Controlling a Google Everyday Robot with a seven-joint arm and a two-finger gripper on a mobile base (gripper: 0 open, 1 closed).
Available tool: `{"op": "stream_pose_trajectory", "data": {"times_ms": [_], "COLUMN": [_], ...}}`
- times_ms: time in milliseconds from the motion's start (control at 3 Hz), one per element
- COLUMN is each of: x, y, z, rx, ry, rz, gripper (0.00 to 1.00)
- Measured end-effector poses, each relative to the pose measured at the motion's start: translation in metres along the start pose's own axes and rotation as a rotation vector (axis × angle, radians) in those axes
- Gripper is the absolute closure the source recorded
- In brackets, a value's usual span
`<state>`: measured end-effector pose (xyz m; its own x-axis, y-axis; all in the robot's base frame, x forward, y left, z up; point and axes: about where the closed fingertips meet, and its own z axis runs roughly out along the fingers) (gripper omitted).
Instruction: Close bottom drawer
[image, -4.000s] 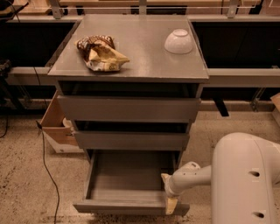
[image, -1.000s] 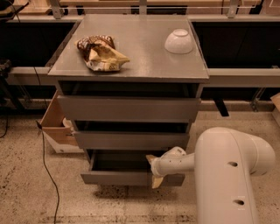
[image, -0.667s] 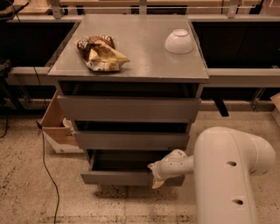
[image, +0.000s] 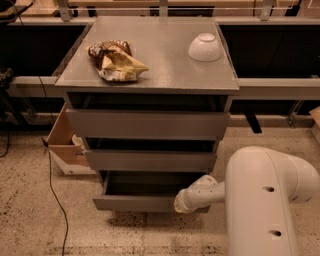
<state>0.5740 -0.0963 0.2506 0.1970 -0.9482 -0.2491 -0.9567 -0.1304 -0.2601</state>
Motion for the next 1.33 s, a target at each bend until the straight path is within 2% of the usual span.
{"op": "stream_pose_trajectory", "data": {"times_ms": [333,667,1333], "x": [0.001,0.026,0.085], "y": [0.001,-0.001,0.012], "z": [0.003,0.022,0.076], "rx": [0.001,0.038,0.067], "ry": [-0.001,0.009,0.046], "rz": [0.004,0.007,0.044], "gripper": [1.0,1.0,1.0]}}
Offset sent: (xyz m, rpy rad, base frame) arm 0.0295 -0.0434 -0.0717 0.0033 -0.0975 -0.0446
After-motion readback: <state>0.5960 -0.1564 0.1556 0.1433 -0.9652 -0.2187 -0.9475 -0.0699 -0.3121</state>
